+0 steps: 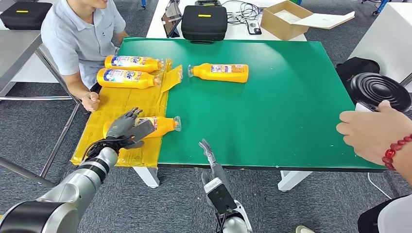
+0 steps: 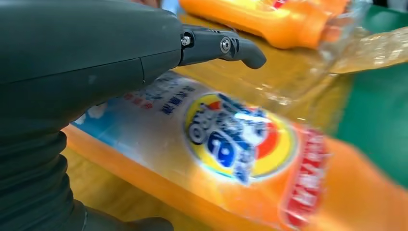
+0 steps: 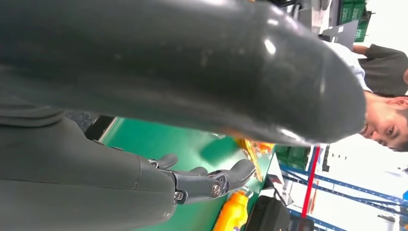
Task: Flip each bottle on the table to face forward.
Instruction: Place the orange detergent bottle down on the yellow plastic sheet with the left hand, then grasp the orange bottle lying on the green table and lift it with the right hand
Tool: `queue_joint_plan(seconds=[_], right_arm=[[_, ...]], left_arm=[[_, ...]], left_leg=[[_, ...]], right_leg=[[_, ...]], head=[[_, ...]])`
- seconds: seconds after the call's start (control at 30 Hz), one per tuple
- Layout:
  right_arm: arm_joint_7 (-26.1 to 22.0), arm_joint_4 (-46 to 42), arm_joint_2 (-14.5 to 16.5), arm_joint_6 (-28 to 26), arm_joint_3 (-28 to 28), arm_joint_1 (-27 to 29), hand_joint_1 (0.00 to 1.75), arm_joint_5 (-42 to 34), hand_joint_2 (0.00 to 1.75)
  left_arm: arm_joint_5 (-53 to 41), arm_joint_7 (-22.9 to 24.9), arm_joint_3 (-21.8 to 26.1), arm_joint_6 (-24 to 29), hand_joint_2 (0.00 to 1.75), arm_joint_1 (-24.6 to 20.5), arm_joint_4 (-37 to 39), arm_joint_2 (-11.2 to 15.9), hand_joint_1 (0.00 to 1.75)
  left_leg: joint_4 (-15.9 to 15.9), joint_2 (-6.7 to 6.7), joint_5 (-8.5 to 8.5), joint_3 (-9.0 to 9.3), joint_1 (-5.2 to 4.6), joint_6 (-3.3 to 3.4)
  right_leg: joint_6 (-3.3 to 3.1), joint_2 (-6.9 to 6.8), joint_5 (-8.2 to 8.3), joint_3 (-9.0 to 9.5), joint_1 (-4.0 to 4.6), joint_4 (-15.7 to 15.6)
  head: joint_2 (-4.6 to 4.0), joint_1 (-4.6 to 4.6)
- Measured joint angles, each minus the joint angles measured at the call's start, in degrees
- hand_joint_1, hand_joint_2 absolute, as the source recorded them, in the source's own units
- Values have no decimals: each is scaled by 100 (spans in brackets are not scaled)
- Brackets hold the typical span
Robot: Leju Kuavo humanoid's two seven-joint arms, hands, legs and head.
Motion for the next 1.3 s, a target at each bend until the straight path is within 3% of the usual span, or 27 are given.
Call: queue_joint_plan(seconds=[0.13,0.27,0.4,0.5,0.6,0.73,0.83,1.03,1.2,1.3], right_arm=[[0,81,28,55,-20,-42,0,-14,0],[0,147,36,57,-26,-66,0,-3,0],[0,207,36,44,-40,-67,0,3,0],[0,244,35,36,-54,-67,0,11,0],[0,260,31,3,-60,-60,0,40,0],[0,233,11,-74,-52,-28,0,75,175],[0,47,-60,-283,35,30,0,86,175],[0,-273,-224,-1041,186,120,0,267,175],[1,-390,-440,-2024,114,148,0,1068,175],[106,-392,-566,-2277,-213,138,0,1873,175]], left_arm=[[233,-101,82,-186,175,5,-26,-120,0],[329,-141,95,-206,0,5,-33,-231,0],[530,-361,106,-237,175,26,-61,-301,0],[753,-798,132,64,175,147,-163,-373,0],[918,-1441,112,873,175,386,-415,-504,0],[1220,-2026,32,1526,175,678,-835,-679,0],[1826,-2456,-65,1733,175,955,-1361,-843,0],[3196,-2524,-672,1961,175,1757,-3036,-1044,0],[4090,-2512,-1250,2152,175,2529,-4542,-1050,0],[4934,-2283,-1478,1720,175,2943,-5364,-1023,0]], left_leg=[[0,0,0,4,0,0],[0,5,0,7,0,0],[0,7,0,7,1,0],[0,11,-1,3,2,-1],[0,13,0,-10,2,0],[1,14,-1,-21,1,0],[2,13,-1,-33,0,1],[2,18,-4,-47,0,1],[2,18,-6,-59,0,2],[2,17,-7,-60,0,2]], right_leg=[[0,0,0,5,0,0],[0,1,1,6,1,0],[0,2,1,4,4,0],[0,5,1,-3,6,0],[0,7,1,-16,5,0],[1,8,1,-28,3,0],[1,7,1,-37,2,0],[1,11,1,-53,3,-1],[1,13,1,-65,3,-1],[1,12,1,-65,3,-2]], head=[[0,0],[0,0],[0,0],[0,-1],[0,0],[0,0],[0,0],[0,-1],[0,-1],[0,-1]])
